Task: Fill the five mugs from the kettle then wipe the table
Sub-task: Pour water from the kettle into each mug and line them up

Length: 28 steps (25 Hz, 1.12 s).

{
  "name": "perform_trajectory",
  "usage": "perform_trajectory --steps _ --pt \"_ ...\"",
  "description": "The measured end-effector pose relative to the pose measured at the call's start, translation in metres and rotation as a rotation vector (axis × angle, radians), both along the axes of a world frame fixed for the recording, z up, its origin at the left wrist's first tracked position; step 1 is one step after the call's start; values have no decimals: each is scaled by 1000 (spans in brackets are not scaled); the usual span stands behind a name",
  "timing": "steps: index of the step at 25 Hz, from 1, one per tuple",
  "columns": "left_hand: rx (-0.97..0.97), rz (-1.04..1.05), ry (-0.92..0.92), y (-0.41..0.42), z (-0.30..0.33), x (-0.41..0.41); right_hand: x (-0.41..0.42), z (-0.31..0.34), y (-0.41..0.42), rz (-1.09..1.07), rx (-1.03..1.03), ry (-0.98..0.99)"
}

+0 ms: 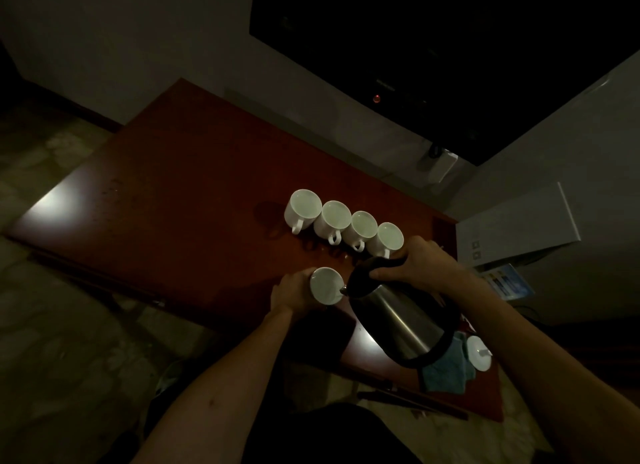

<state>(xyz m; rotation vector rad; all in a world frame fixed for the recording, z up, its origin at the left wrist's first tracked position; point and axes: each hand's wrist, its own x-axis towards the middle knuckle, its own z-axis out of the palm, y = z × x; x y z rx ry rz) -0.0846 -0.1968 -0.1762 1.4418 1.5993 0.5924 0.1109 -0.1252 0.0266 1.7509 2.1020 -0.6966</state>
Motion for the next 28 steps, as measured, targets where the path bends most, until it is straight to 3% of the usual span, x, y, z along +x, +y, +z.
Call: perform_trajectory --steps 28 --pt "-12 -1 8 -1 4 0 7 -6 10 -33 -47 -28"
